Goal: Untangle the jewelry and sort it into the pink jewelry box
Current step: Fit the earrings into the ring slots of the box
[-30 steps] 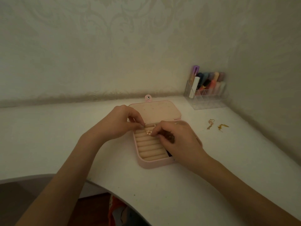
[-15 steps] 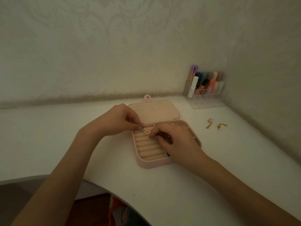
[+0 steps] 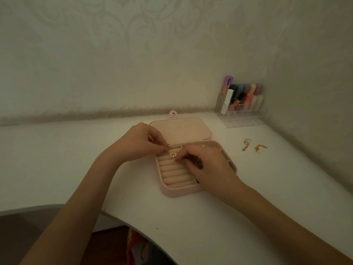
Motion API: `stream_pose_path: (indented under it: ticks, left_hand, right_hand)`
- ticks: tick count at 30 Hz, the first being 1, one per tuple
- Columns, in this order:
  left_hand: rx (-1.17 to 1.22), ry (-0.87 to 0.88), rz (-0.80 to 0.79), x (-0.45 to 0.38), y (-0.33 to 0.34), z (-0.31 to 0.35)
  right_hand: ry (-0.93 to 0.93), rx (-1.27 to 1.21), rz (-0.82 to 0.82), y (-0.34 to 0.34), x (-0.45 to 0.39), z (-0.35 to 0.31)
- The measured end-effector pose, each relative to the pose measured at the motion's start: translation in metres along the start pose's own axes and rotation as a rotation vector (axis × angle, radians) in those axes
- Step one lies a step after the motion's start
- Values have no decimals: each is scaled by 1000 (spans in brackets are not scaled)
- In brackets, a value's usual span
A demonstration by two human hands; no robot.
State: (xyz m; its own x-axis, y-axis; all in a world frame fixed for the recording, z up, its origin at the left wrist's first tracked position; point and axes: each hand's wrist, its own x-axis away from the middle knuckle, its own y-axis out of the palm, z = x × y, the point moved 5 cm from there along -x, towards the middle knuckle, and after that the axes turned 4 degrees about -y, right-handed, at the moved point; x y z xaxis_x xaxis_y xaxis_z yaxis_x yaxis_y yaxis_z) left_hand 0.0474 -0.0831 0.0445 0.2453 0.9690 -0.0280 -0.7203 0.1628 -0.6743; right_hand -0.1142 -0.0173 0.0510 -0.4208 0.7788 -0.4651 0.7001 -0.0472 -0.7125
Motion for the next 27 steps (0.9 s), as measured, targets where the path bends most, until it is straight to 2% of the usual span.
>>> stream_pose_path:
  ticks: [8, 13, 18, 22, 25, 27]
  left_hand:
    - [55, -15, -28, 1, 0, 1]
    - [58, -31, -42, 2, -1, 4]
    - [46, -34, -54, 3, -3, 6]
    - [25, -37, -93, 3, -5, 6]
    - [8, -29, -106, 3, -7, 6]
    - [9, -21, -105, 3, -8, 6]
  right_hand:
    - [-22, -32, 9, 1, 0, -5]
    - [-83, -58, -59, 12, 3, -16]
    - [90, -296, -77, -12, -1, -14]
    - [243, -327, 128, -61, -4, 13]
    - [366, -222, 316, -96, 4, 54]
    - [447, -109, 376, -114, 15, 80]
